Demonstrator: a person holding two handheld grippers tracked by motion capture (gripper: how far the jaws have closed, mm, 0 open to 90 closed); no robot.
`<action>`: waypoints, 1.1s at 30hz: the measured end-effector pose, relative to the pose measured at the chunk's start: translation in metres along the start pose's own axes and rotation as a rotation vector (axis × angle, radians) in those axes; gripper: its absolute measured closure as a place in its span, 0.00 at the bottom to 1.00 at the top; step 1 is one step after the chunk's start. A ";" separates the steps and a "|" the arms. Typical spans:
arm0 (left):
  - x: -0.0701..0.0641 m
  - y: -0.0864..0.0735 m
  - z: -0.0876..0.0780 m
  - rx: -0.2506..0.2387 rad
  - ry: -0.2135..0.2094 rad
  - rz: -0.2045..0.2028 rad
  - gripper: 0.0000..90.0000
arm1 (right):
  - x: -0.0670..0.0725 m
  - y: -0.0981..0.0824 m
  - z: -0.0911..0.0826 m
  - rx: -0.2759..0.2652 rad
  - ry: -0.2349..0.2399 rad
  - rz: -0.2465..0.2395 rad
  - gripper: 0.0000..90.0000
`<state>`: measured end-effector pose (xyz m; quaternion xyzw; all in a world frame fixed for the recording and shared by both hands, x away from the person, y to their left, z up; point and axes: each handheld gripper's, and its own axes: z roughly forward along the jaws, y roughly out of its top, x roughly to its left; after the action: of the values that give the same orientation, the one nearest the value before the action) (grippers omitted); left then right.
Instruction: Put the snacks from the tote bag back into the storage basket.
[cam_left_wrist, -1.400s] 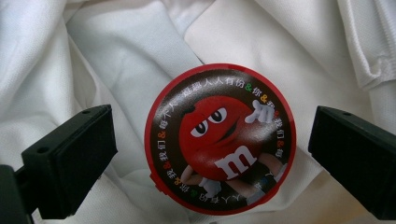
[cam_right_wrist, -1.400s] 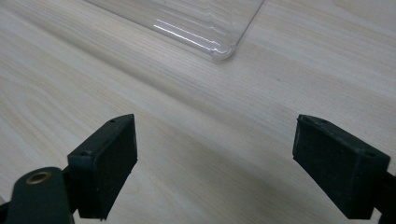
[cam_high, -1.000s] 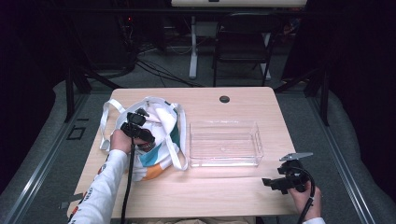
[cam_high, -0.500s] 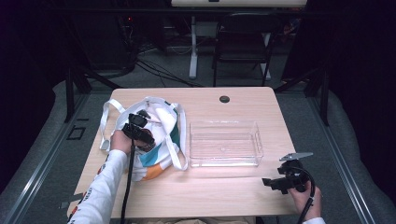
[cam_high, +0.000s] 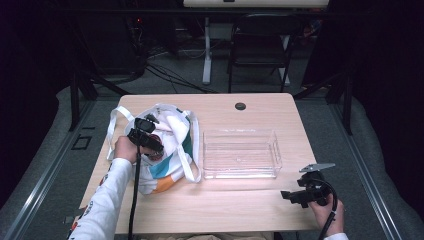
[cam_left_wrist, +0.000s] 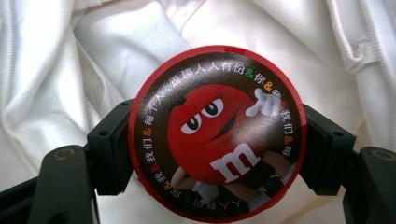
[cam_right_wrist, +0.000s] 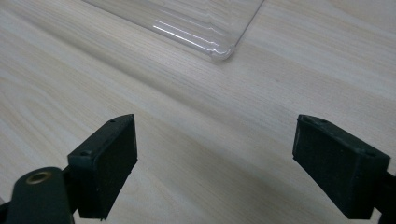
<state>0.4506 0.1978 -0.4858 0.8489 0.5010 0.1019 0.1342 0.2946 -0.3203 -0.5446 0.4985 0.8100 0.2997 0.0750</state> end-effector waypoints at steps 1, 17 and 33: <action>0.000 0.000 -0.002 0.002 -0.004 -0.005 0.29 | 0.000 0.000 0.000 0.000 0.000 0.000 0.15; 0.003 0.001 -0.027 -0.020 -0.006 0.016 0.29 | 0.000 0.000 0.000 -0.002 -0.005 0.003 0.15; -0.002 0.003 -0.051 -0.038 -0.004 0.049 0.29 | 0.000 0.000 0.000 0.001 -0.008 0.002 0.15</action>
<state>0.4369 0.2013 -0.4363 0.8584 0.4778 0.1131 0.1488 0.2946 -0.3199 -0.5443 0.5003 0.8094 0.2976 0.0777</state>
